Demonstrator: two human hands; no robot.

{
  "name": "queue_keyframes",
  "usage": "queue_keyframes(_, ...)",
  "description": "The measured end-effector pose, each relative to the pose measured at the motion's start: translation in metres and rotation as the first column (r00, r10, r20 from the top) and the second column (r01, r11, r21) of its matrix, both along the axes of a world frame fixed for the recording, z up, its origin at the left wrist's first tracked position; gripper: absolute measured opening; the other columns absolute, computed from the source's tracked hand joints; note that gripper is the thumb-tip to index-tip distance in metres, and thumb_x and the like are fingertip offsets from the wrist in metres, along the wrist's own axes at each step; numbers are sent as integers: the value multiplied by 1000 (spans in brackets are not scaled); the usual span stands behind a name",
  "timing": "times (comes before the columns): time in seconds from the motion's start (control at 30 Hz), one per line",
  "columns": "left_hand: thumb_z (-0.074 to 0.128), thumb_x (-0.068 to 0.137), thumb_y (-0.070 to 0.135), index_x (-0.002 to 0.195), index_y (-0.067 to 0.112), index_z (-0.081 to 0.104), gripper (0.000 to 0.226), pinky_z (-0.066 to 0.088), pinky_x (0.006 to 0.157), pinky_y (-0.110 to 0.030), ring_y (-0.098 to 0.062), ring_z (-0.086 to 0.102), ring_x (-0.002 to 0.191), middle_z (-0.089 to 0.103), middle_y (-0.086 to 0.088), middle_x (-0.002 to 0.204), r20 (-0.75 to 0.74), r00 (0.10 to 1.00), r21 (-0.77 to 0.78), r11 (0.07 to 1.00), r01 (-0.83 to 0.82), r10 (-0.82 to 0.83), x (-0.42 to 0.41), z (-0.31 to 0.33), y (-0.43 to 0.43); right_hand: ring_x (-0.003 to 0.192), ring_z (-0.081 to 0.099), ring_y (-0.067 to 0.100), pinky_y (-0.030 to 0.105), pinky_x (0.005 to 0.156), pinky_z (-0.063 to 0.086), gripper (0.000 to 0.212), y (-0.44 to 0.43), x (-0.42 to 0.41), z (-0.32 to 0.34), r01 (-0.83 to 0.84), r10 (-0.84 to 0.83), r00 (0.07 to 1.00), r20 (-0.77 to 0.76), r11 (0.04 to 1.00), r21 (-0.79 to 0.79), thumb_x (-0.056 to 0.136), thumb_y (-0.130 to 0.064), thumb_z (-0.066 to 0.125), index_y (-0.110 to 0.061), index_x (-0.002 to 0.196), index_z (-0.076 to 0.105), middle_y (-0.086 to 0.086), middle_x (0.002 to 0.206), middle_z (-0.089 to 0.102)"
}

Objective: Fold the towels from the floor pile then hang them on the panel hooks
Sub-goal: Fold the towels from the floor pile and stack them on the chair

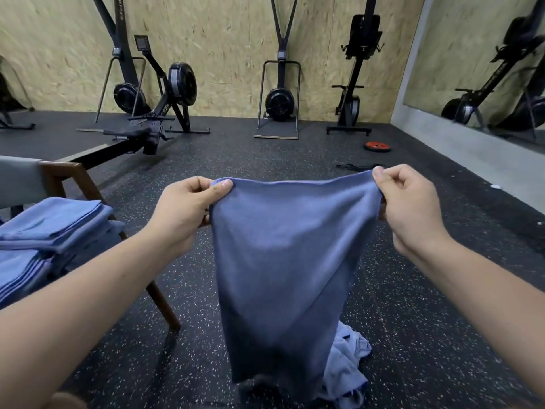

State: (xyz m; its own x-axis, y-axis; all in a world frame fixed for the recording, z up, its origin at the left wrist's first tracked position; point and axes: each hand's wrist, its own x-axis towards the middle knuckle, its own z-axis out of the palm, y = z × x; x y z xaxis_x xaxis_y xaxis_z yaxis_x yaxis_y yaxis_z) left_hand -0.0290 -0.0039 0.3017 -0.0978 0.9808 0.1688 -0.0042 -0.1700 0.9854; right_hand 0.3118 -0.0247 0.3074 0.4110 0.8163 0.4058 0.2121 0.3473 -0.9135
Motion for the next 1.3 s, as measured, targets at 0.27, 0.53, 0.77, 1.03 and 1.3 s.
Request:
queue_keyframes(0.27, 87, 87, 27, 72, 15, 69, 26, 47, 49, -20, -14, 49, 56, 57, -4, 67, -1, 996, -103, 991, 87, -88, 27, 11, -19, 66, 50, 17, 27, 55, 41, 31, -14, -44, -4, -244, 226, 963, -145, 962, -121, 103, -26, 70, -19, 74, 65, 7, 75, 56)
queue_keyframes(0.53, 72, 101, 26, 88, 4, 78, 27, 59, 64, -23, -14, 54, 66, 64, -10, 77, -52, 965, -127, 960, 250, -258, 46, 1, -28, 67, 59, 19, 24, 47, 46, 21, -32, -73, -8, -399, 377, 914, -152, 901, -167, 104, -21, 70, -9, 86, 70, 12, 80, 66)
queue_keyframes(0.77, 75, 100, 19, 94, 0, 77, 20, 66, 76, -36, -18, 70, 74, 77, -18, 84, -178, 948, -27, 965, 262, -262, 63, 5, -43, 72, 75, 13, 30, 54, 56, 25, -45, -92, -9, -439, 430, 899, -87, 884, -164, 100, -17, 76, 5, 94, 66, 11, 82, 76)
queue_keyframes(1.03, 78, 97, 16, 91, 18, 82, 7, 66, 79, -45, -26, 77, 80, 81, -7, 83, -326, 940, 138, 978, 155, -103, 61, 6, -42, 92, 79, 17, 41, 74, 66, 24, -45, -93, -8, -491, 491, 869, -57, 845, -214, 106, -4, 55, -7, 102, 78, 7, 97, 81)
queue_keyframes(1.3, 75, 92, 14, 89, 25, 73, 12, 62, 76, -51, -26, 71, 73, 74, 3, 76, -488, 873, 280, 943, 182, -24, 65, 9, -48, 85, 81, 21, 34, 69, 65, 12, -48, -89, -11, -465, 470, 882, 25, 878, -116, 101, 5, 66, -4, 102, 73, 8, 89, 79)
